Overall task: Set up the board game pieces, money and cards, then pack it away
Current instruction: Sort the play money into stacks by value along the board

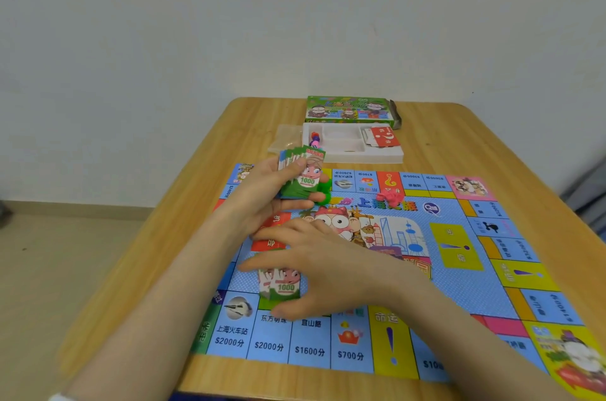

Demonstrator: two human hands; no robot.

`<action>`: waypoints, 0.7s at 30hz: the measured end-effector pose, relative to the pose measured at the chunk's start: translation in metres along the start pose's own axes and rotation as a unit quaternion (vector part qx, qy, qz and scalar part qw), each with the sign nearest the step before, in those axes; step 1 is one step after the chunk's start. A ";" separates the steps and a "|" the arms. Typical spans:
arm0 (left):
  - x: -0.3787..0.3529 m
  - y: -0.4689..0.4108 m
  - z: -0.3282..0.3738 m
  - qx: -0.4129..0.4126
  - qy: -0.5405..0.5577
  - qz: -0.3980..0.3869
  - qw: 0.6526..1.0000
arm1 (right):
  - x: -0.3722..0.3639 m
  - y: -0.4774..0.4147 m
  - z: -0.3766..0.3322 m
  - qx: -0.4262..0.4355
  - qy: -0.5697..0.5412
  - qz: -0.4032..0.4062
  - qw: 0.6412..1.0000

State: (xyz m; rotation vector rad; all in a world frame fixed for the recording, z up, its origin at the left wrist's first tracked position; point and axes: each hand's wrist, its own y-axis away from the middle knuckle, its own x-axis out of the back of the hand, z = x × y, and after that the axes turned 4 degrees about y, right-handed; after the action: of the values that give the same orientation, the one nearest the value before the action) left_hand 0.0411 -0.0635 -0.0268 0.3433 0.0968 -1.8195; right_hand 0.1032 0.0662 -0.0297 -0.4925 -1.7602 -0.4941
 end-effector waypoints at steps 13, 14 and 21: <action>0.001 0.002 0.004 -0.005 0.017 0.013 1.000 | 0.035 -0.019 -0.002 0.113 0.226 -0.093 0.963; 0.001 0.002 0.005 -0.004 0.017 0.013 1.000 | 0.035 -0.020 -0.002 0.113 0.225 -0.090 0.963; 0.000 0.003 0.005 -0.006 0.019 0.010 1.000 | 0.029 -0.023 0.003 0.104 0.195 -0.072 0.973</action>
State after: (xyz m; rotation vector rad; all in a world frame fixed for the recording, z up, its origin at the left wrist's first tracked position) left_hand 0.0430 -0.0659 -0.0216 0.3681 0.1299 -1.7916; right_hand 0.0815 0.0514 -0.0042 -0.1079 -1.4506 -0.4652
